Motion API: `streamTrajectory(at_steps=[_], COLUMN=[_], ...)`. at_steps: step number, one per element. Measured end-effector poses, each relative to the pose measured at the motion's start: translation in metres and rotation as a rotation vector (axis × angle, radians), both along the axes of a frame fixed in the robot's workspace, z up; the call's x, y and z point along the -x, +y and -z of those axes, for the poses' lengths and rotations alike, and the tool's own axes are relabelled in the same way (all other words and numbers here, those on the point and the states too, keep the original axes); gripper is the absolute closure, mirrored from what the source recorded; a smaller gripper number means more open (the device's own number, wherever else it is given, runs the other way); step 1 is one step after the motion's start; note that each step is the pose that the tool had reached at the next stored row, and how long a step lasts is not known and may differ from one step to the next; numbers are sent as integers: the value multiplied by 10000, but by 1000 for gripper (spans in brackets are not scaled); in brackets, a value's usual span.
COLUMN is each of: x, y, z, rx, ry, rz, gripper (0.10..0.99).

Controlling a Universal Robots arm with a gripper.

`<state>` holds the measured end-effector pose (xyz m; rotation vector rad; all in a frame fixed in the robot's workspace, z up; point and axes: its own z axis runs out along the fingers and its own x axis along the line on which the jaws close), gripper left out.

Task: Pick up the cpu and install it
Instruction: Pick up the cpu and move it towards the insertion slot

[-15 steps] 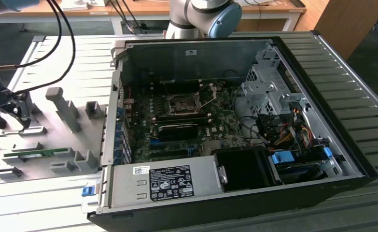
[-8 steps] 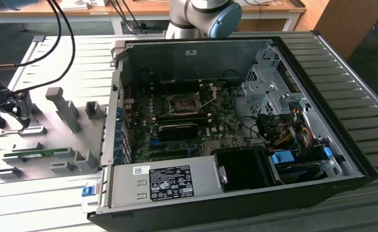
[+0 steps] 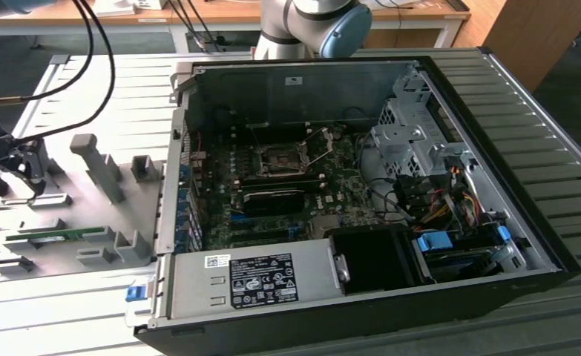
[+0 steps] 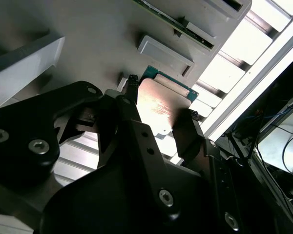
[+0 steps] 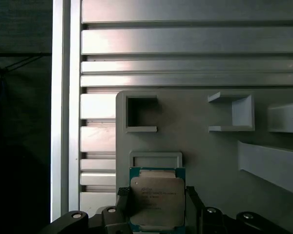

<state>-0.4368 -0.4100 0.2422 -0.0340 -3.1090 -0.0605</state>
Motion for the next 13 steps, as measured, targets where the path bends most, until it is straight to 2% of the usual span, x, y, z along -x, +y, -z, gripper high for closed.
streamTrajectory(at_steps=[13], x=[0], y=[0], z=[-76], rx=[-5], ry=[-2], rz=[0], gripper=[549])
